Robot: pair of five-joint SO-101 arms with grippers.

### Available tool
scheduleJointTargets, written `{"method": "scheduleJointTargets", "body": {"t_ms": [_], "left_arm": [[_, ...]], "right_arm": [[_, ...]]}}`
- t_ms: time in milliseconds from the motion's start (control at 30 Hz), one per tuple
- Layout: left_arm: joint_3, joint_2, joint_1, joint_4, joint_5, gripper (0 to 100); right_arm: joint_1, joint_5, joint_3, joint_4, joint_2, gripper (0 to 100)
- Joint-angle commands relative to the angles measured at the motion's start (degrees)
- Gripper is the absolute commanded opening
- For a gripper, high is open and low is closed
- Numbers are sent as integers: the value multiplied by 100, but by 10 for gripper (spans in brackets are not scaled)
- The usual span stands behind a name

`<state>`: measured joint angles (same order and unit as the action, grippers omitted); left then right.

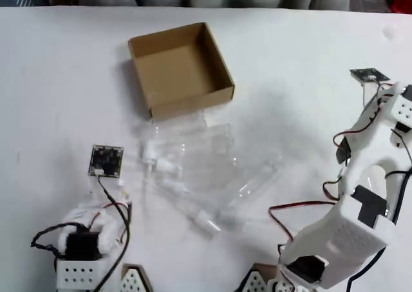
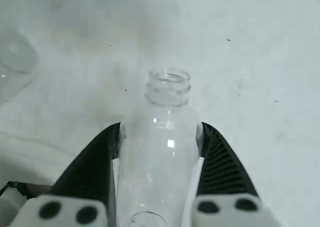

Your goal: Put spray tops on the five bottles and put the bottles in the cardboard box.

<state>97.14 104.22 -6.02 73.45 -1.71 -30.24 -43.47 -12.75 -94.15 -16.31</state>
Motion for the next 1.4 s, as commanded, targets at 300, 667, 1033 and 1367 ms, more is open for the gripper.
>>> {"method": "scheduleJointTargets", "body": {"t_ms": [300, 667, 1033, 1367], "left_arm": [[-607, 66, -356, -1442, -53, 21], [-1486, 48, -66, -1363, 35, 68], [-3147, -2580, 347, -1090, 97, 65], [-4290, -5516, 347, -1134, 1292, 254]], "right_arm": [[-382, 9, -141, -400, 224, 16], [-541, -554, 1055, 31, 1121, 16], [-549, -554, 1503, 330, 1279, 16], [-558, -554, 1512, 330, 1270, 16]]}}
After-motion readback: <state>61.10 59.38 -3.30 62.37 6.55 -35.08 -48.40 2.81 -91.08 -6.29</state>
